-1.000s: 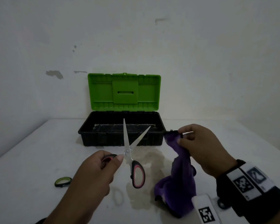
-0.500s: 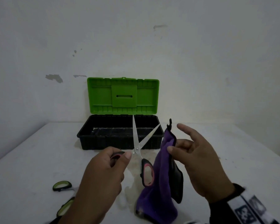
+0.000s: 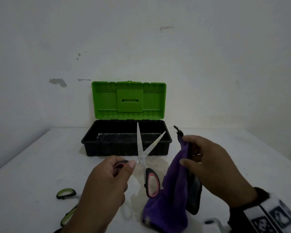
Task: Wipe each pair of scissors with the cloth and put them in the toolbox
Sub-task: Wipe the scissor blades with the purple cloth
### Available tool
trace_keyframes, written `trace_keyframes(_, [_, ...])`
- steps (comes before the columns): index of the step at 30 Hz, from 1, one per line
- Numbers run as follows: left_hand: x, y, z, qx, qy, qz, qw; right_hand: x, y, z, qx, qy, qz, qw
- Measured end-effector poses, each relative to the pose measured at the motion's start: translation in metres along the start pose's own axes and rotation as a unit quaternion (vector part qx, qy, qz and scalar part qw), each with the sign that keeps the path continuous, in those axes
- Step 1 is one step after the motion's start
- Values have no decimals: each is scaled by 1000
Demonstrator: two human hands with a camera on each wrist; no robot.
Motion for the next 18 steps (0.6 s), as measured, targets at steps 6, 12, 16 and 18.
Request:
trace_keyframes(6, [1, 2, -4, 14, -3, 3, 1000, -13, 0, -21, 68, 176, 73, 979])
trace_keyframes(12, [1, 1, -5, -1, -8, -2, 1000, -19, 7, -8, -22, 126, 61, 990])
trace_keyframes(16, [-4, 1, -6, -5, -16, -21, 1000, -4, 8, -11, 8, -81, -6, 997])
trace_keyframes(18, [-7, 2, -8, -3, -12, -21, 1000, 4, 11, -16, 18, -174, -26, 984])
Point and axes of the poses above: each hand's wrist, its own y-axis away from the middle knuckle, its own z-axis out of the back of the hand, x = y × z, the point moved 5 cm from there along -y, towards the middle knuckle, and after that the axes turned 11 degrees about -x, right-handed, at the moved point
